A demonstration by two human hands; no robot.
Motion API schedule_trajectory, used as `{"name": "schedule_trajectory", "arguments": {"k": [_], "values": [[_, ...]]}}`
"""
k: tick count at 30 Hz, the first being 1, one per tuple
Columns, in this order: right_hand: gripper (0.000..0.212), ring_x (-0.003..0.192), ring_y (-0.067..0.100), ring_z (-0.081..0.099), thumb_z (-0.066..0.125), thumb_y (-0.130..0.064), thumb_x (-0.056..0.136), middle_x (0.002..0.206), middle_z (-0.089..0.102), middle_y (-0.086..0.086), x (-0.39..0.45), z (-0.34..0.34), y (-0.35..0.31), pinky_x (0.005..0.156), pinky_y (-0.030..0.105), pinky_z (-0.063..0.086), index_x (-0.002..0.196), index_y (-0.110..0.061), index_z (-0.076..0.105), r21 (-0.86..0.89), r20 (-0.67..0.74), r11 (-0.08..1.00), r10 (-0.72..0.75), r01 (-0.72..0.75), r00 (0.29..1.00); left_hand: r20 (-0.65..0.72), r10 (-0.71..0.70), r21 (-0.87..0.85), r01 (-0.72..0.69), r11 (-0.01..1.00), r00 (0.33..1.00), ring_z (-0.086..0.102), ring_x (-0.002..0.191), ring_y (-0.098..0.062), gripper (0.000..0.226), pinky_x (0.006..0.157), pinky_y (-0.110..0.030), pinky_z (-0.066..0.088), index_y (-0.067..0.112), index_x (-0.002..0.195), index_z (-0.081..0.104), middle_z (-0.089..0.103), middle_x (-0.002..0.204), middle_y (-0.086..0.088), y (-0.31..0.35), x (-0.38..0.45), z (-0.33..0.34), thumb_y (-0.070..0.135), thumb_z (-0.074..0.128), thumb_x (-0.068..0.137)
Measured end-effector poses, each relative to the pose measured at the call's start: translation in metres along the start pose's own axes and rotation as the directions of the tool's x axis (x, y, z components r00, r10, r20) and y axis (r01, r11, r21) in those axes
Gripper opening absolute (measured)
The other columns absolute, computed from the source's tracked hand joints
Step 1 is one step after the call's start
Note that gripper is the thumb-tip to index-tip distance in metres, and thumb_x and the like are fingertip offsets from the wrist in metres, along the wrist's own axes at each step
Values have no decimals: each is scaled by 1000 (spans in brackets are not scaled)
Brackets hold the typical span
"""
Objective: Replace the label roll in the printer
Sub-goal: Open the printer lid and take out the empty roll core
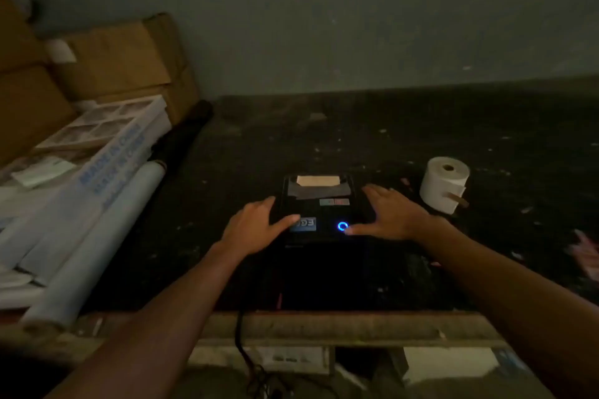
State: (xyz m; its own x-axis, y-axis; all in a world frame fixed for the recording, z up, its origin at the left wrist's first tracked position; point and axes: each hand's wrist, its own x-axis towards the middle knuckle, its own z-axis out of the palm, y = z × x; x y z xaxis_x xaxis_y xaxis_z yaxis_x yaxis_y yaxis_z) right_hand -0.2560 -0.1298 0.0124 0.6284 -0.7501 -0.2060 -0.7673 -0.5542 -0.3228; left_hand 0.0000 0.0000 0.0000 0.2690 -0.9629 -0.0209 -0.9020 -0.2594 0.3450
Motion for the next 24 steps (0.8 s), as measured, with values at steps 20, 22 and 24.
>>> {"name": "schedule_trajectory", "arguments": {"k": [20, 22, 24], "values": [[119, 136, 22, 30, 77, -51, 61, 150, 31, 4, -1, 64, -1, 112, 44, 24, 147, -25, -2, 416, 104, 903, 66, -104, 992, 289, 34, -441, 101, 892, 957, 45, 129, -13, 117, 108, -38, 38, 34, 147, 9, 47, 143, 2, -17, -3, 45, 70, 71, 55], [118, 133, 22, 36, 75, -52, 63, 148, 36, 5, -1, 64, -1, 110, 43, 27, 146, -26, -6, 416, 124, 901, 76, -122, 989, 297, 29, -442, 111, 890, 955, 44, 130, -13, 118, 109, -39, 36, 37, 147, 4, 45, 145, 3, -17, -3, 47, 68, 72, 56], [120, 132, 22, 38, 74, -53, 64, 147, 37, 6, -1, 64, -1, 109, 44, 29, 145, -27, -9, 410, 143, 903, 78, -131, 987, 302, 17, -433, 121, 893, 953, 42, 132, -14, 122, 111, -39, 34, 37, 147, -6, 42, 147, 2, -17, -3, 48, 69, 72, 57]]}}
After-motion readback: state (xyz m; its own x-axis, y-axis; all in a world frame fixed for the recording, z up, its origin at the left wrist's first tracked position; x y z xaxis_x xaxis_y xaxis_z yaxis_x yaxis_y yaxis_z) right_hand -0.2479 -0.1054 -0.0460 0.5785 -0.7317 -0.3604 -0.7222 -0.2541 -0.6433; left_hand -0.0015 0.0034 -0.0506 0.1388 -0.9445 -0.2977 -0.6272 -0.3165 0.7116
